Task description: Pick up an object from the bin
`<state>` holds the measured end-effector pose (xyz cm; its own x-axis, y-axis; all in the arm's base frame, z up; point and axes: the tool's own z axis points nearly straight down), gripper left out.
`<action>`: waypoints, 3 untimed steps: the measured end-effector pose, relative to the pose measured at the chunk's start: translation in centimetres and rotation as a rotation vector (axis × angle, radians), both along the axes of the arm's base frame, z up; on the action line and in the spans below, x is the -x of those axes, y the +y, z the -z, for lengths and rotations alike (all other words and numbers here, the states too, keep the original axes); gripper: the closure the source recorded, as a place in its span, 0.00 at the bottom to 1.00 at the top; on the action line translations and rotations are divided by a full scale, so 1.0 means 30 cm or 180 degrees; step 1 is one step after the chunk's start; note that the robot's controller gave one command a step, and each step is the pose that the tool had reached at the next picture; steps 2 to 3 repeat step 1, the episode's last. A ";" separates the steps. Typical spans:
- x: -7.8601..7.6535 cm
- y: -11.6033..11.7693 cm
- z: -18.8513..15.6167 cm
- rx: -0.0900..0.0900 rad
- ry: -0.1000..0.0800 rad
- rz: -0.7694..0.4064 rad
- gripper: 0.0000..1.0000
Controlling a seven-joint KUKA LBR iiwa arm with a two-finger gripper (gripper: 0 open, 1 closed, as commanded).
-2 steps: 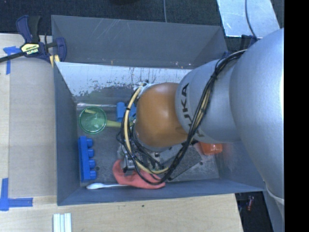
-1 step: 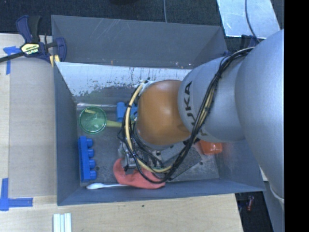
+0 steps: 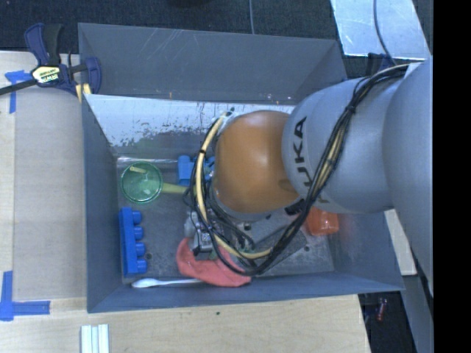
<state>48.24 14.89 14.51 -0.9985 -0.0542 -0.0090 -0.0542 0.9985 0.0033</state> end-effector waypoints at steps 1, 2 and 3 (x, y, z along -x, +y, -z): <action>-0.007 0.002 -0.099 -0.0009 -0.0028 0.0002 1.00; -0.007 0.002 -0.099 -0.0009 -0.0028 0.0002 1.00; -0.007 0.002 -0.099 -0.0009 -0.0028 0.0002 1.00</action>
Offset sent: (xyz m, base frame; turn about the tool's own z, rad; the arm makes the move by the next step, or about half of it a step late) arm 0.0014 0.0004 0.0305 0.0006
